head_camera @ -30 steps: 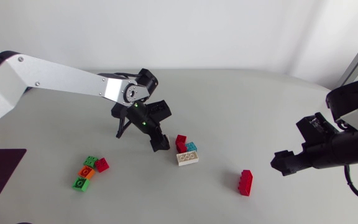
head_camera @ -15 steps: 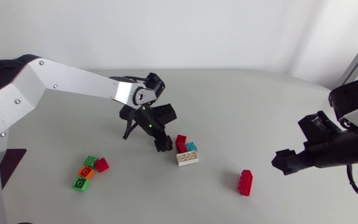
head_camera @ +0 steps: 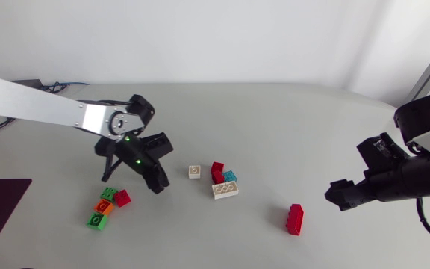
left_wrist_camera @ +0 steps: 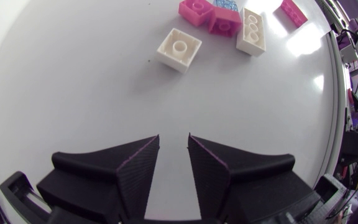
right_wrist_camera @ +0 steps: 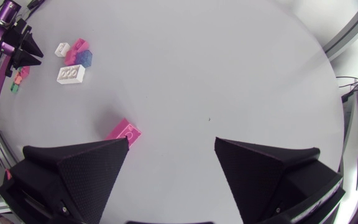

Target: Sort duplo bricks by size, large to the right and small to the left

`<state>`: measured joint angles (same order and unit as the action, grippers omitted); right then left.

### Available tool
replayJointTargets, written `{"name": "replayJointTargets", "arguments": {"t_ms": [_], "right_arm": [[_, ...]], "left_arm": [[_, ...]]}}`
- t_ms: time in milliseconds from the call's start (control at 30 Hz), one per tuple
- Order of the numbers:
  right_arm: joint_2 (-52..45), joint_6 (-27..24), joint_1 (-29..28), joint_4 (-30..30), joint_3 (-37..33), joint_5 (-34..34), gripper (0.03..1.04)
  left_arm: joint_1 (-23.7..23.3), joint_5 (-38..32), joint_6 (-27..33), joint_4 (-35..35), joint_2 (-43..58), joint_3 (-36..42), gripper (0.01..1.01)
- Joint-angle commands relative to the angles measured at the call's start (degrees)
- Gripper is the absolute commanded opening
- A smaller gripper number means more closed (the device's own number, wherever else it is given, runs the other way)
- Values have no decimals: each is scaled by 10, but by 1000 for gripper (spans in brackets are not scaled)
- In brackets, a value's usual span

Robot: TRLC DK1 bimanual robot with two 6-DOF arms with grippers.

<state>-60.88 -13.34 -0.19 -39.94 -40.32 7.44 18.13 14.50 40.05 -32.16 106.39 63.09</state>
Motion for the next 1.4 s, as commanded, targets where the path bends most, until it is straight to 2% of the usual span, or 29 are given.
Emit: {"name": "replayJointTargets", "arguments": {"t_ms": [0, 67, 100, 133, 200, 333, 500, 833, 933, 967, 1000, 1067, 1100, 1367], "right_arm": [[-2, -5, 11, -1, -13, 6, 995], [-3, -5, 13, 6, -10, 11, 995], [-4, -6, 13, 10, -7, 12, 995], [-6, -7, 13, 14, -4, 14, 995], [-5, -9, 13, 15, 2, 18, 995], [3, -22, -2, 15, 12, 19, 995], [8, -40, -26, 9, 13, 20, 995], [2, -49, -34, 12, 12, 20, 995], [-2, -49, -34, 13, 11, 20, 995], [-2, -49, -34, 14, 11, 20, 995], [-2, -49, -34, 14, 11, 20, 995], [-2, -48, -33, 14, 12, 20, 995], [-1, -48, -33, 14, 13, 20, 995], [6, -48, -35, 10, 17, 20, 995]], "left_arm": [[-21, -2, 22, 5, -56, -41, 313], [-32, -2, 23, 8, -76, -51, 325], [-32, -2, 20, 8, -79, -45, 370], [-26, -2, 20, 8, -79, -35, 525], [0, -2, 6, 8, -68, -9, 984], [62, -2, -16, -4, 2, 71, 985], [96, -3, -51, -8, 95, 161, 985], [104, -21, -52, -7, 163, 202, 974], [101, -21, -52, -6, 163, 205, 838], [99, -21, -53, -6, 163, 205, 762], [98, -22, -53, -6, 163, 204, 667], [95, -24, -57, -4, 162, 203, 398], [92, -25, -61, 1, 161, 201, 328], [77, -31, -60, 29, 128, 143, 308]]}}
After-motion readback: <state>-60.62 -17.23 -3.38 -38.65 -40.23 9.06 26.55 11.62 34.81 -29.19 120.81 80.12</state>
